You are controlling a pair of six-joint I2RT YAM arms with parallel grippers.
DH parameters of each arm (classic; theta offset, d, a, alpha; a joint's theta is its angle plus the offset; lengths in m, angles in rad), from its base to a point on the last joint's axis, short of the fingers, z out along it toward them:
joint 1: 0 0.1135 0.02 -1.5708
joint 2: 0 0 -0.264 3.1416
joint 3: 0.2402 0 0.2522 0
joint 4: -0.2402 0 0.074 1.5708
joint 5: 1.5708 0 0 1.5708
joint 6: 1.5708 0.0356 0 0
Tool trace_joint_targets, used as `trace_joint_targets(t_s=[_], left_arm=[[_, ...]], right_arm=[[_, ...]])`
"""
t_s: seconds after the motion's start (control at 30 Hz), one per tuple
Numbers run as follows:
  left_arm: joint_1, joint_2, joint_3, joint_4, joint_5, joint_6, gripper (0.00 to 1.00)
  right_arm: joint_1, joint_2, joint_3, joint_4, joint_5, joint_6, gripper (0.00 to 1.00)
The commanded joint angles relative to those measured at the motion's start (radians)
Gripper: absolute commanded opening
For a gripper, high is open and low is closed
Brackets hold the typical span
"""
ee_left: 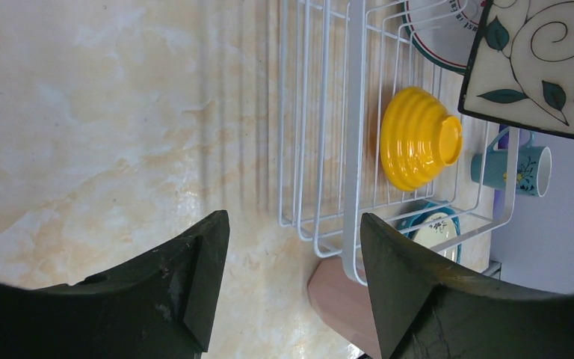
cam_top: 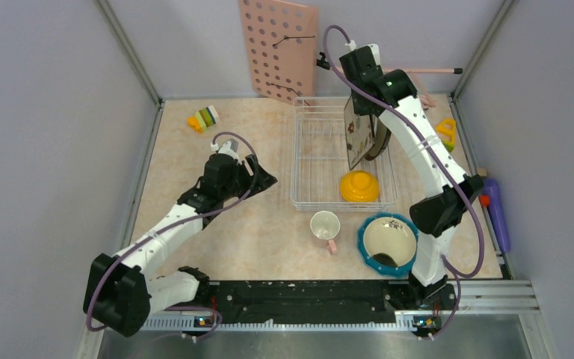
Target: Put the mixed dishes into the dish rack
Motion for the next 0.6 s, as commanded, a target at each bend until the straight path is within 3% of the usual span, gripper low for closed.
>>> trace_joint_targets(t_s=[0.0, 0.57], left_arm=[[-0.003, 0.072, 0.082, 0.072, 0.039, 0.001, 0.70], [-0.010, 0.251, 0.173, 0.098, 0.111, -0.004, 0.61]], right_arm=[[-0.044, -0.052, 0.106, 0.134, 0.103, -0.023, 0.00], [-0.074, 0.056, 0.105, 0.179, 0.099, -0.027, 0.00]])
